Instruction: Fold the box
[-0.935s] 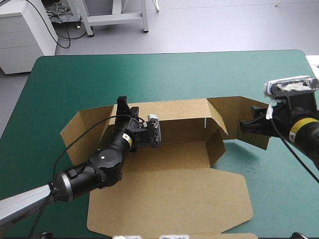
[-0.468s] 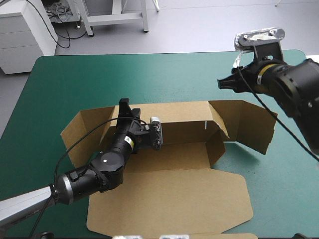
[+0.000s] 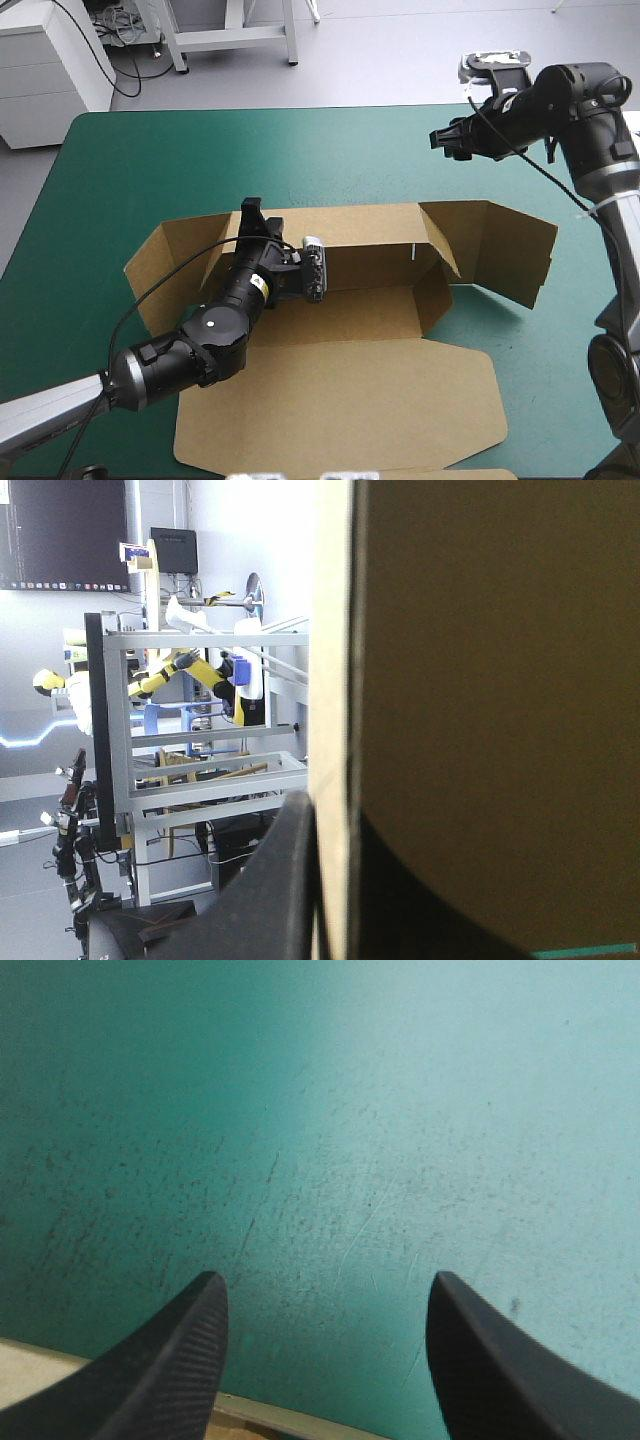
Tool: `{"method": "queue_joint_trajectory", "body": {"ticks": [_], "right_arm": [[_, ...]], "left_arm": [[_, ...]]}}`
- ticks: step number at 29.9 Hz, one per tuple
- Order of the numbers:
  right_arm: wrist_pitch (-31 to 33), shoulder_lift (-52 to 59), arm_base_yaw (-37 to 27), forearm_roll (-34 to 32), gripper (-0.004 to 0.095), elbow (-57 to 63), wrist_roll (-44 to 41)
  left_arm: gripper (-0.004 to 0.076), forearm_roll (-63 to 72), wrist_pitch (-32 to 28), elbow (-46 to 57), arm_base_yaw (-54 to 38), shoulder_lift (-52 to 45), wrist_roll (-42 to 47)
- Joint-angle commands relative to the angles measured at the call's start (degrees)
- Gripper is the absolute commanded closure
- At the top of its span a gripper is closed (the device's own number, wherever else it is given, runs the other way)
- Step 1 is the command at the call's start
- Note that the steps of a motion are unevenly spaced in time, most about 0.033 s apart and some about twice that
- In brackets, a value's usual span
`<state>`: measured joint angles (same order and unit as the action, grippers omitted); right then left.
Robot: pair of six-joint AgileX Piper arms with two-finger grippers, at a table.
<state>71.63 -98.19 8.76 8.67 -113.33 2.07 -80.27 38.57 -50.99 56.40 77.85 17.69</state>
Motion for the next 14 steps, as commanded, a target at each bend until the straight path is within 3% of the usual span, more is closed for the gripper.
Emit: {"method": "queue_joint_trajectory", "body": {"ticks": [1,7,14], "right_arm": [[0.1,0.2,-0.4,1.4,0.0367,-1.7,2.1],[0.2,-1.9,-0.4,0.1,0.0367,-0.8,5.2],[0.2,-0.8,-0.4,-1.5,0.0367,8.7,6.4]], "left_arm": [[0.0732,-0.1,-3.8,-0.8,0.5,-1.0,0.8],[0.0732,-0.7,-3.8,-0.8,0.5,-1.0,0.8],[0.0732,-1.0,-4.0,-0.8,0.5,-1.0,2.5]]}}
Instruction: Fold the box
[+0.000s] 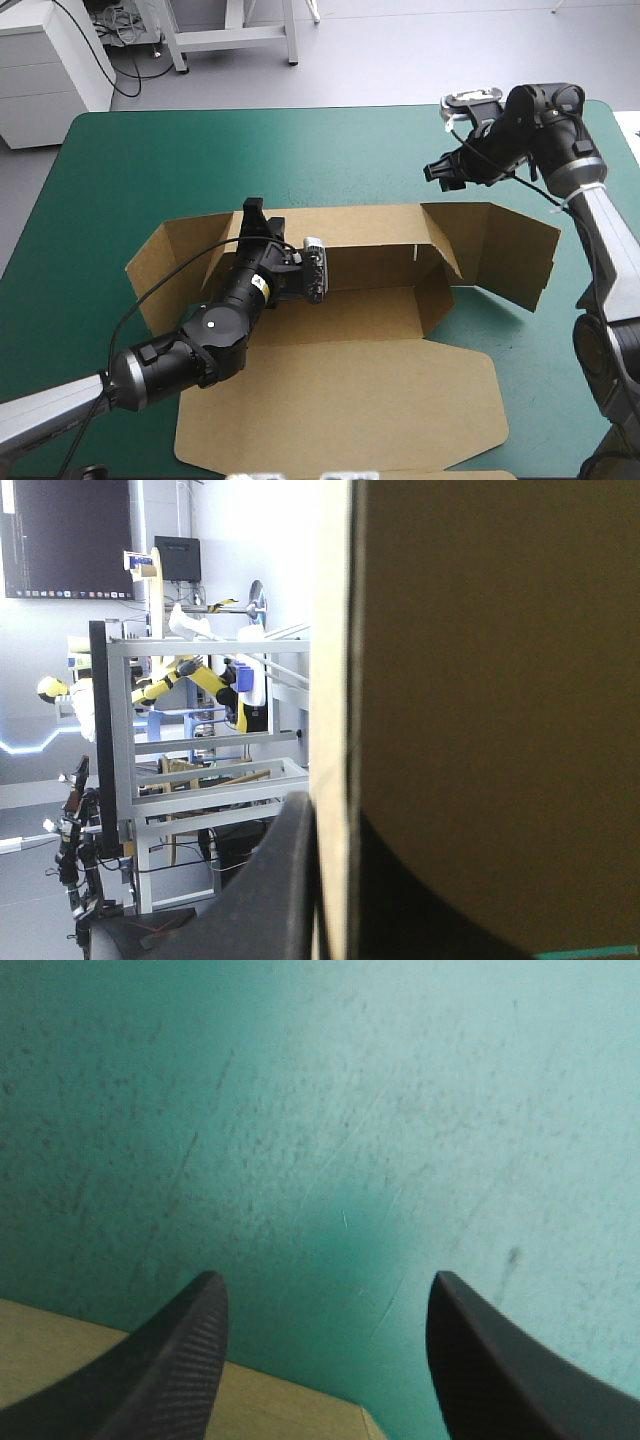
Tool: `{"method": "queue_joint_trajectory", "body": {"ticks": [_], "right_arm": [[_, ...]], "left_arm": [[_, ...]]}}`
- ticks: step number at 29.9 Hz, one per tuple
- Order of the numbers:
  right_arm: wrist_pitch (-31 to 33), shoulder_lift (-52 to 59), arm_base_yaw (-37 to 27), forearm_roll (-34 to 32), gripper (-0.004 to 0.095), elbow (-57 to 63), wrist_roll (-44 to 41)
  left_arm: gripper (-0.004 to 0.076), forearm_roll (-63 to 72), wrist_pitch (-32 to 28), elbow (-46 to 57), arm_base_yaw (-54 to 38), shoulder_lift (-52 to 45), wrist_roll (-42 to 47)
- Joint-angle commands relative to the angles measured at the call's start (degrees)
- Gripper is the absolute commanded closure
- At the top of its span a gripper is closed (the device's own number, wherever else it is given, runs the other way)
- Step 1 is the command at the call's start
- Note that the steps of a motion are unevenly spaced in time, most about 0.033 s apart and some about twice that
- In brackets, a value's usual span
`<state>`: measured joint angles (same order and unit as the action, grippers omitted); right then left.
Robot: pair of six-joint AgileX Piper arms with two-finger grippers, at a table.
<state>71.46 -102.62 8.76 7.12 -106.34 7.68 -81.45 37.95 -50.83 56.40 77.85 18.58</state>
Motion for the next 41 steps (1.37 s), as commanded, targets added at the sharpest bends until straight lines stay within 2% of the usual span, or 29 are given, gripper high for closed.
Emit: {"method": "queue_joint_trajectory", "body": {"ticks": [1,15,19,25,34,37,39,41], "right_arm": [[0.3,4.2,-0.4,0.1,0.0367,2.9,0.8],[0.3,18.0,-0.4,2.5,0.0387,21.5,5.6],[0.3,22.6,-0.4,6.8,0.0443,25.9,8.9],[0.3,27.8,-0.3,16.0,0.0443,33.1,19.0],[-0.4,30.3,-0.2,24.8,0.0443,36.5,23.1],[-3.3,30.3,1.4,23.7,0.0445,36.5,22.9],[-6.2,30.3,4.2,19.8,0.0464,36.5,19.3],[-9.8,30.3,7.7,12.5,0.0478,36.5,12.4]], "left_arm": [[0.0732,0.0,-3.4,-1.0,0.5,-1.0,2.1],[0.0732,-0.1,-3.4,-1.0,0.5,-1.0,2.5],[0.0732,-0.3,-3.8,-1.0,0.5,-1.0,2.5],[0.0732,-0.3,-5.5,-1.0,0.5,-1.0,2.5],[0.0732,-0.3,-5.7,-1.0,0.5,-1.0,2.5],[0.0732,-0.3,-5.6,-1.0,0.5,-1.0,2.5],[0.0732,-0.3,-5.6,-1.0,0.5,-1.0,2.5],[0.0732,-0.3,-5.6,-1.0,0.5,-1.0,2.5]]}}
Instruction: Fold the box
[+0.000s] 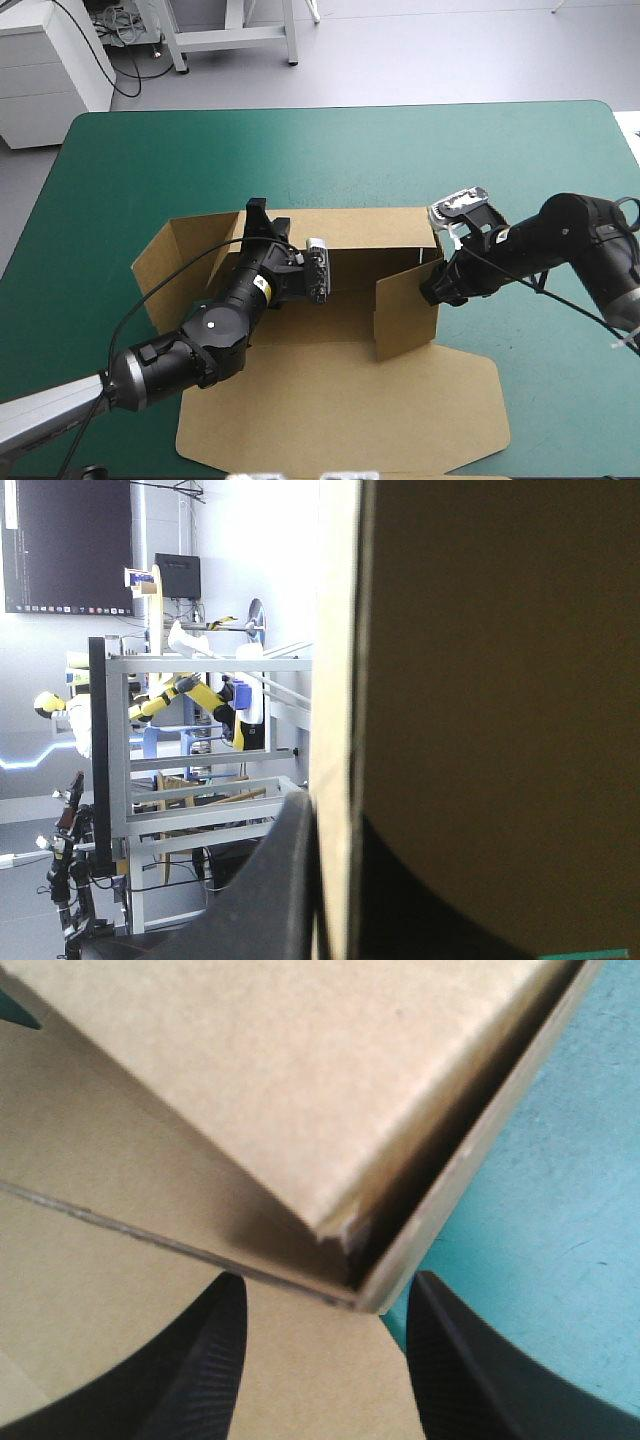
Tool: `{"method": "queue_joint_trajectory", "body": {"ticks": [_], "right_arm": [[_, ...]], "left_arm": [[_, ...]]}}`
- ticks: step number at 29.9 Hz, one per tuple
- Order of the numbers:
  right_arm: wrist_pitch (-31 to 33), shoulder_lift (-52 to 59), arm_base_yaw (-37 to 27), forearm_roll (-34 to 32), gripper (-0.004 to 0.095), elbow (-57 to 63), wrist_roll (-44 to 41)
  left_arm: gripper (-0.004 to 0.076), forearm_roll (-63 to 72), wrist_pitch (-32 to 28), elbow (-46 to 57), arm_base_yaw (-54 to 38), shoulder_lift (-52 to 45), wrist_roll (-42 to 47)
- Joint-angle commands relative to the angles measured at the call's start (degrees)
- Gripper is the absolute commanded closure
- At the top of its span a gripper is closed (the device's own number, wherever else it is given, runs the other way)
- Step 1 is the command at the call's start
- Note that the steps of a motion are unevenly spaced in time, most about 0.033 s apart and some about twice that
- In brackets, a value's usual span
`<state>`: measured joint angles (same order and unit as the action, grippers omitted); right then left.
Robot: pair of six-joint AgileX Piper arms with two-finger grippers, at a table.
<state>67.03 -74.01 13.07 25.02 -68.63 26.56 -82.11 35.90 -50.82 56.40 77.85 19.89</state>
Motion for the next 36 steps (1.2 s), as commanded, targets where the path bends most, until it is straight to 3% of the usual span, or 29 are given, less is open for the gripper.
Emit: {"method": "queue_joint_trajectory", "body": {"ticks": [1,5,15,20,27,30,36], "right_arm": [[-6.2,1.7,5.1,-8.7,0.048,-1.2,-8.8],[-7.6,1.7,10.1,-19.5,0.048,-1.2,-21.0],[-14.7,1.7,14.8,-26.0,0.0487,1.2,-30.9],[-23.8,1.8,15.3,-26.6,0.0494,8.8,-34.1],[-34.3,3.7,15.4,-26.3,0.0636,12.9,-36.9],[-39.5,4.1,15.4,-26.2,0.0654,13.5,-36.9],[-42.2,2.7,15.4,-26.6,0.0671,13.6,-36.0]], "left_arm": [[0.0732,0.4,-3.6,-1.0,0.5,-1.0,1.2],[0.0732,0.4,-3.6,-1.0,0.5,-1.0,1.2],[0.0732,0.4,-3.3,-1.0,0.5,-1.0,1.3],[0.0732,0.4,-3.3,-1.0,0.5,-1.0,1.4],[0.0732,0.4,-3.6,-1.0,0.5,-1.0,1.4],[0.0732,0.4,-4.1,-1.0,0.5,-1.0,1.4],[0.0732,0.2,-5.4,-1.0,0.5,-1.0,1.4]]}}
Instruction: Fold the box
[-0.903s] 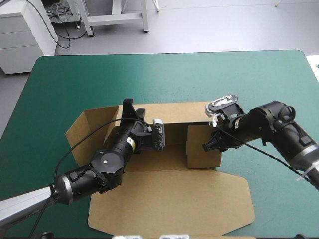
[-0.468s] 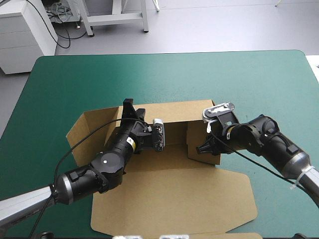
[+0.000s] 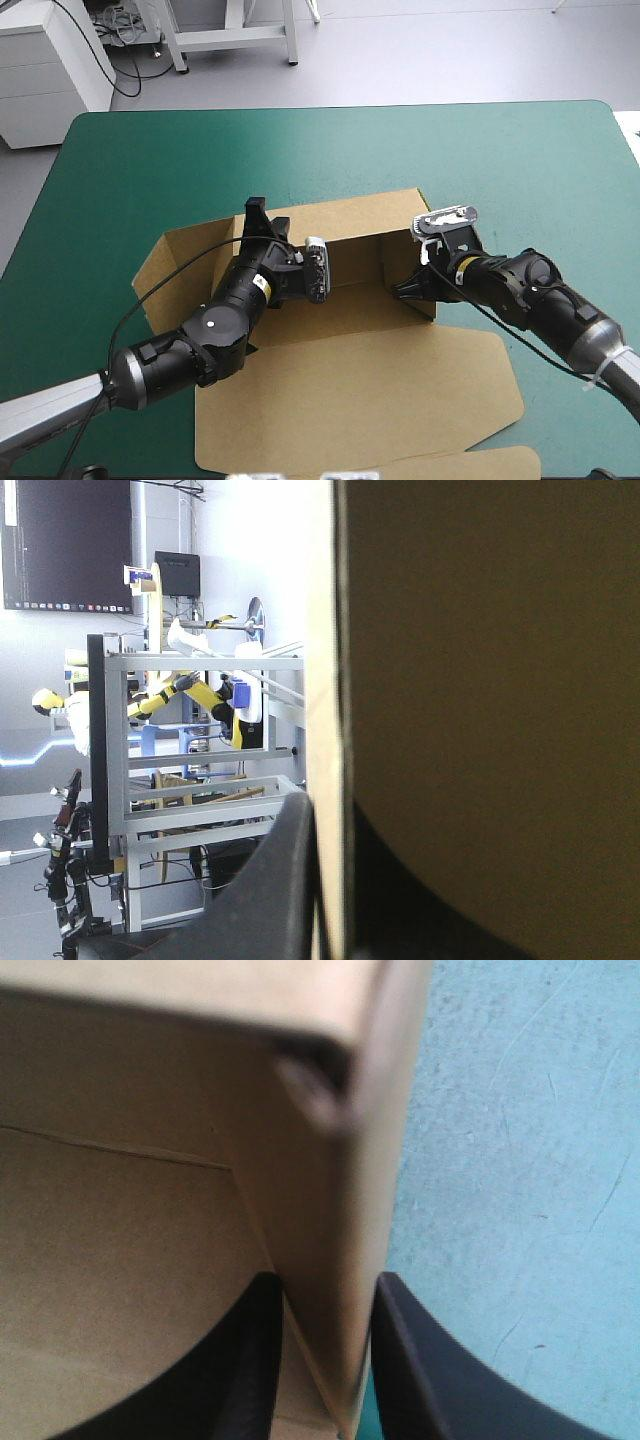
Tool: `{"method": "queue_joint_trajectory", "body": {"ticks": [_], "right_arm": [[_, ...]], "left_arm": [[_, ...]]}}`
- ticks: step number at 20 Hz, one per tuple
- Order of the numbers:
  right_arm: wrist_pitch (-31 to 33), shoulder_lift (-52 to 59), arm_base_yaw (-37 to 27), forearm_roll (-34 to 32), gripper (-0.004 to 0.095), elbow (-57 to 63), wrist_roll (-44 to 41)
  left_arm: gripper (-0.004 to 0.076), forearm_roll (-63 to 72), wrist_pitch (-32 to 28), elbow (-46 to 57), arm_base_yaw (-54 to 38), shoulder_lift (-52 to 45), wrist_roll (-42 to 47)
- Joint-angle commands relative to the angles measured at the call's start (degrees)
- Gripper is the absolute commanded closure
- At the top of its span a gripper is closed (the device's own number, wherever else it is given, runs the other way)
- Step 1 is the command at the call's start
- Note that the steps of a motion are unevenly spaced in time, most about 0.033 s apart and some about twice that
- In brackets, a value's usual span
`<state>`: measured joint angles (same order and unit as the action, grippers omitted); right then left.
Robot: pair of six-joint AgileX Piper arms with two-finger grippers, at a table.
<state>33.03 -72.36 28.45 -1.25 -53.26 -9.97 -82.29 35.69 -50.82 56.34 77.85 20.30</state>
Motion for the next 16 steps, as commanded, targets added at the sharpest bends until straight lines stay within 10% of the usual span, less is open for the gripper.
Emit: {"method": "queue_joint_trajectory", "body": {"ticks": [1,3,9,13,16], "right_arm": [[-8.2,0.8,0.0,-0.4,0.07,-1.8,0.3],[-8.1,0.6,0.0,-0.4,0.0906,-1.8,0.3],[-6.8,0.3,0.0,0.6,0.0924,-1.8,0.3],[-6.2,-0.9,0.0,2.2,0.0924,-1.9,0.3],[-6.3,-2.9,0.0,2.1,0.0924,-2.1,-0.9]], "left_arm": [[0.0732,0.4,-5.5,-1.0,0.6,-1.0,1.0],[0.0732,0.1,-6.1,-1.0,0.6,-1.0,1.0],[0.069,-0.1,-6.1,-1.0,0.6,-1.0,2.2],[0.0389,-1.2,-5.9,-1.0,0.6,-1.0,2.2],[0.0346,-4.2,-3.4,-1.0,1.5,-1.2,2.2]]}}
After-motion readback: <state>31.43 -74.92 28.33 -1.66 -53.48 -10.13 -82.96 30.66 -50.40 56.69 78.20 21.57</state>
